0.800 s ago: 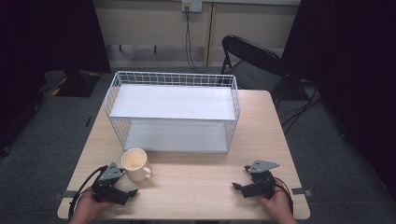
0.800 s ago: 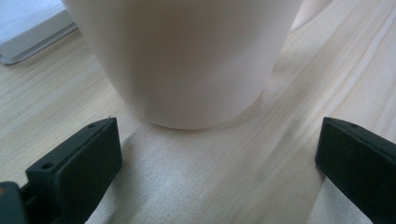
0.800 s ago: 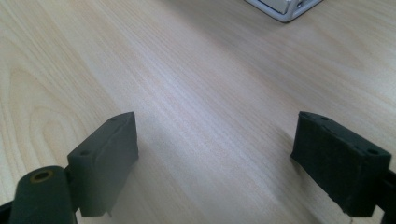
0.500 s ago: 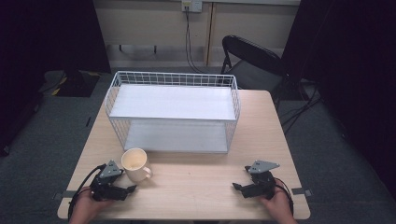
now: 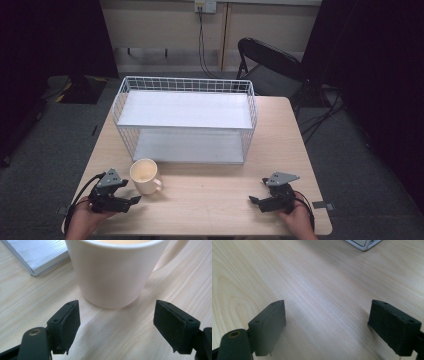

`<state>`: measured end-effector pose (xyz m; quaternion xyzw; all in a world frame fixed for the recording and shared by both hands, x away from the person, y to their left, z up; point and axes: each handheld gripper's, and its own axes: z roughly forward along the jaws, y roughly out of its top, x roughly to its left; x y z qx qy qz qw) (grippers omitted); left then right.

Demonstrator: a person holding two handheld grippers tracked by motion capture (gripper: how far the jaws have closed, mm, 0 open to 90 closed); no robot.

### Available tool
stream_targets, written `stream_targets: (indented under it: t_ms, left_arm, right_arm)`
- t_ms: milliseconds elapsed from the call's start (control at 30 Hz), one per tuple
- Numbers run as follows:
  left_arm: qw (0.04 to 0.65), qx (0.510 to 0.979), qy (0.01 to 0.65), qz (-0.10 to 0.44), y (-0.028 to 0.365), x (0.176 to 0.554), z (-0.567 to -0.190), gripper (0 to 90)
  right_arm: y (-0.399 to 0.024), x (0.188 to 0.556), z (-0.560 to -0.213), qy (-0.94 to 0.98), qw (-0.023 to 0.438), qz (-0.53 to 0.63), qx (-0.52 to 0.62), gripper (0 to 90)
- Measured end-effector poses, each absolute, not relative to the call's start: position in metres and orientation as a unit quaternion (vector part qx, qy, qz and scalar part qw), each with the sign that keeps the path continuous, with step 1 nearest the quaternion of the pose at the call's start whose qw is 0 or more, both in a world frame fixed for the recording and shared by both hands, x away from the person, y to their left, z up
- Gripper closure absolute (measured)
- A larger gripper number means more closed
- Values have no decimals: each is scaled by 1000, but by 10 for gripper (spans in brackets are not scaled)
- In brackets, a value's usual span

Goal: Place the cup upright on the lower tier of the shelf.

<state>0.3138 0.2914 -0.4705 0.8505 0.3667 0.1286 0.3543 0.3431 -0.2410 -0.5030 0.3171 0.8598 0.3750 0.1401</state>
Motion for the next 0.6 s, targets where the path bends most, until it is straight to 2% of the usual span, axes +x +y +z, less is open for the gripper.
stream_targets:
  t_ms: [600]
  left_arm:
    - [371,842,371,126,295,316,-449,234]
  right_arm:
    - [-241,343,-503,860,141,375,318,135]
